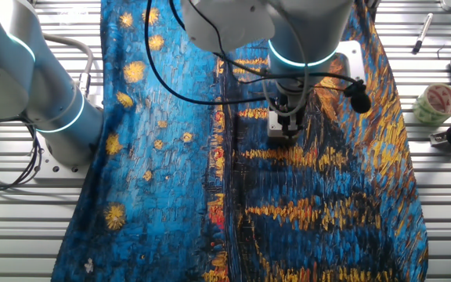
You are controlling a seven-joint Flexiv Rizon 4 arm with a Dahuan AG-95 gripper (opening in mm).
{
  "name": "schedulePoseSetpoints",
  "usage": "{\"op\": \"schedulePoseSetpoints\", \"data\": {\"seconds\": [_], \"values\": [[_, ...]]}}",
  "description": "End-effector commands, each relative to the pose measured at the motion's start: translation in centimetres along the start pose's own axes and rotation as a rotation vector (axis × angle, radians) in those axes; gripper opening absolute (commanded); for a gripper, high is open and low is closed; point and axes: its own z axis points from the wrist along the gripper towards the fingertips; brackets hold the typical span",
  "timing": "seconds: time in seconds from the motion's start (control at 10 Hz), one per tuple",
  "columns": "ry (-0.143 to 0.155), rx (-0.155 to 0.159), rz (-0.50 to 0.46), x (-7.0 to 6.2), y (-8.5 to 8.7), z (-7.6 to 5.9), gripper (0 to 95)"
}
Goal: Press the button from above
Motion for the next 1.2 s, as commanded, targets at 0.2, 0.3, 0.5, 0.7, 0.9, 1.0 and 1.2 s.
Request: {"op": "schedulePoseSetpoints", "data": {"seconds": [0.2,0.3,0.5,0.7,0.9,1.0,1.2], "values": [[-0.028,-0.061,0.026,0.0,0.0,0.4,38.0],[-0.02,-0.051,0.023,0.0,0.0,0.4,38.0],[-0.002,-0.018,0.009,0.0,0.0,0.2,38.0],[0.023,-0.018,0.011,-0.1,-0.1,-0.7,38.0],[0.044,-0.02,0.009,-0.2,0.0,-1.8,38.0],[0.045,-0.01,0.007,-0.2,0.0,-1.8,38.0],[0.039,-0.01,0.006,-0.2,0.0,-1.9,38.0]]}}
